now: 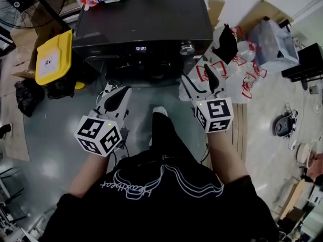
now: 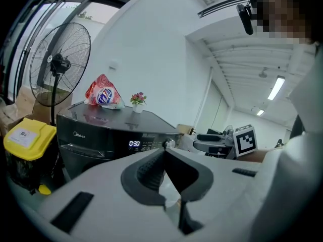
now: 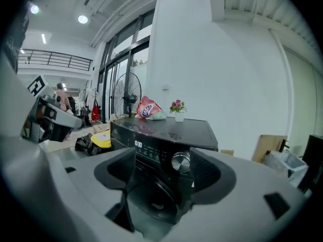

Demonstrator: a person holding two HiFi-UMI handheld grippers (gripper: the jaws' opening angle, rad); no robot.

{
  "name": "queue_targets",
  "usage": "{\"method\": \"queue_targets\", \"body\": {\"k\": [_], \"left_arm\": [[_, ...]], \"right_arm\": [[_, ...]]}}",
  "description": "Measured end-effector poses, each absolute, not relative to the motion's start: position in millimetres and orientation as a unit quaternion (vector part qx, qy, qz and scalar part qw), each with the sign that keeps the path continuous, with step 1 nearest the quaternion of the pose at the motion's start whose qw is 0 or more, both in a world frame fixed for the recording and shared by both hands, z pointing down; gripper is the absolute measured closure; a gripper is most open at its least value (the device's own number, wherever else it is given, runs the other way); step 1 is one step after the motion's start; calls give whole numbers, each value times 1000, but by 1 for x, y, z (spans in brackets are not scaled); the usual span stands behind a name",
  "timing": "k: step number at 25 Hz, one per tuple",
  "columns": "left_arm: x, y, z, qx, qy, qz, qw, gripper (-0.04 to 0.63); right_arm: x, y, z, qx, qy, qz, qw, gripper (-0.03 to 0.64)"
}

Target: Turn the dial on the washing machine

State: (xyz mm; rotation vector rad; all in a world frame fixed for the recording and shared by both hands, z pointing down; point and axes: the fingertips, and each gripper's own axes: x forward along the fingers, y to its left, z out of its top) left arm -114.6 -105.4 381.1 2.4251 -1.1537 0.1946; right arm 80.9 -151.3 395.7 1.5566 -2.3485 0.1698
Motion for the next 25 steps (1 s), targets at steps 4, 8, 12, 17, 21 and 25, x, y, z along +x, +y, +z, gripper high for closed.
{"method": "queue_targets", "body": {"k": [4, 8, 12, 17, 21, 25], "left_arm": [[-115, -119, 388, 872, -425, 78, 230, 589], [-112, -133, 397, 864, -432, 86, 243, 589], [-107, -149, 406, 860, -435, 92, 250, 589], [-107, -163, 417, 854, -440, 101, 258, 589], [-110, -170, 423, 849, -447, 100, 264, 589], [-110, -169, 430, 845, -449, 99, 271, 589]], "right_arm": [[87, -178, 418, 562, -804, 35, 191, 292], [92, -203, 438, 571, -790, 9, 224, 299], [97, -225, 459, 577, -780, 6, 241, 304], [101, -247, 480, 586, -769, 3, 256, 306], [99, -257, 491, 588, -765, -4, 264, 310], [101, -262, 495, 597, -753, -19, 275, 329]]}}
